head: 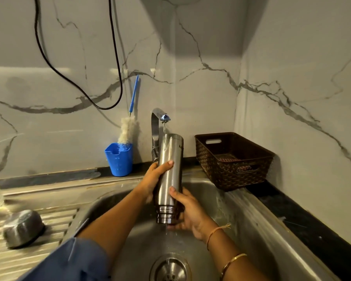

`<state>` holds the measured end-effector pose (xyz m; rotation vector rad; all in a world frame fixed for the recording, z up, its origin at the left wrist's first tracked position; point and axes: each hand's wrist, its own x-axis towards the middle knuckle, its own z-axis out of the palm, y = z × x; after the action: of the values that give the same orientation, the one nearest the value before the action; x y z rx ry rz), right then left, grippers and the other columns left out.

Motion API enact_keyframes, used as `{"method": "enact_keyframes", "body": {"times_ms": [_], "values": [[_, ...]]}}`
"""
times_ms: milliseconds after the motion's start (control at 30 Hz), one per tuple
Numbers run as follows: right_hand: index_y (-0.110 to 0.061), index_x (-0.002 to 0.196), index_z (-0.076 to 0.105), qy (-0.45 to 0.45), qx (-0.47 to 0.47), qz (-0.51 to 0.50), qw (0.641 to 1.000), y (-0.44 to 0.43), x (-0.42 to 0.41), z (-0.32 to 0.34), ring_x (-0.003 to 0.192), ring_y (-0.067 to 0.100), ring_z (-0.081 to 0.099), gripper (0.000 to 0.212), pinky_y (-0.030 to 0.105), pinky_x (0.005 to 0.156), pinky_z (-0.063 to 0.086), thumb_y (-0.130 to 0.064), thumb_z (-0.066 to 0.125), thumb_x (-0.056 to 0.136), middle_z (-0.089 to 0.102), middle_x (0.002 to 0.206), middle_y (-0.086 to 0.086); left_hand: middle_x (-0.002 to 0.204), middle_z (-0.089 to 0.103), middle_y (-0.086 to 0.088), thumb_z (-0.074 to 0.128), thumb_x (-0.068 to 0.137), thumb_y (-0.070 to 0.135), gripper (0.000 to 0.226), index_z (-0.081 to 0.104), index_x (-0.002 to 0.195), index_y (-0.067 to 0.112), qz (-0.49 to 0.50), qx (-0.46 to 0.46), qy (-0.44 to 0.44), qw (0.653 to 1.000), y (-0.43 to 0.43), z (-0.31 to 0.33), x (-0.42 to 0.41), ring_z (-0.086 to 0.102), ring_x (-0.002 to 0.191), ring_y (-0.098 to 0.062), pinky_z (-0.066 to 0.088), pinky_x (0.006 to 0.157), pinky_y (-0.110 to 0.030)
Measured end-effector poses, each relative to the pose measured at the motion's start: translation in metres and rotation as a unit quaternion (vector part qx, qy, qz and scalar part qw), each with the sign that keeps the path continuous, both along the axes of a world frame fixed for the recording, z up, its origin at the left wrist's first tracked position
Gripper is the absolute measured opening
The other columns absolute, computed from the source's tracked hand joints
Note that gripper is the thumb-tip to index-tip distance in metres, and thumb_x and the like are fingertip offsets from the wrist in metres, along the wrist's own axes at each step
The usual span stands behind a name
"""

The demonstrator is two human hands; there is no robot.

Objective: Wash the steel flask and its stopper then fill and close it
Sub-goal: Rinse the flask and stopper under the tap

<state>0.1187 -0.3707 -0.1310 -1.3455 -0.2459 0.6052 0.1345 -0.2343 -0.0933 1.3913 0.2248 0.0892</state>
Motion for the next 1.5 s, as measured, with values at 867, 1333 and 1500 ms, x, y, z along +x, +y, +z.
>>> {"method": "enact_keyframes", "body": {"times_ms": [867,1333,1500], "values": [[-0.013,0.105,0.055,0.146,0.029,-0.298,0.943,-0.01,0.021,-0.016,0.086,0.026,0.055,0.034,0.029,0.056,0.042,-0.043,0.057,0.088,0.056,0.097,0.012,0.118,0.058,-0.013,0.093,0.034,0.046,0.093,0.058,0.117,0.024,-0.2,0.223,0.178,0.937,0.099,0.017,-0.051,0.061,0.089,-0.025,0.056,0.059,-0.032],[-0.021,0.104,0.05,-0.11,-0.026,-0.296,0.949,0.001,0.008,0.0,0.082,0.015,0.058,0.019,0.026,0.063,0.048,-0.033,0.058,0.091,0.058,0.095,0.001,0.123,0.05,0.002,0.082,0.066,0.027,0.089,0.03,0.139,0.03,-0.216,0.415,0.155,0.87,0.009,-0.046,-0.033,0.053,0.111,-0.018,0.052,0.092,-0.04],[-0.009,0.106,0.053,-0.135,-0.009,-0.444,0.886,-0.006,0.017,0.0,0.086,0.019,0.056,0.023,0.025,0.066,0.039,-0.029,0.049,0.096,0.06,0.104,0.01,0.124,0.05,0.002,0.084,0.065,0.028,0.091,0.031,0.139,0.022,0.022,0.347,0.0,0.937,0.001,-0.033,-0.015,0.048,0.108,-0.013,0.041,0.094,-0.032]]}}
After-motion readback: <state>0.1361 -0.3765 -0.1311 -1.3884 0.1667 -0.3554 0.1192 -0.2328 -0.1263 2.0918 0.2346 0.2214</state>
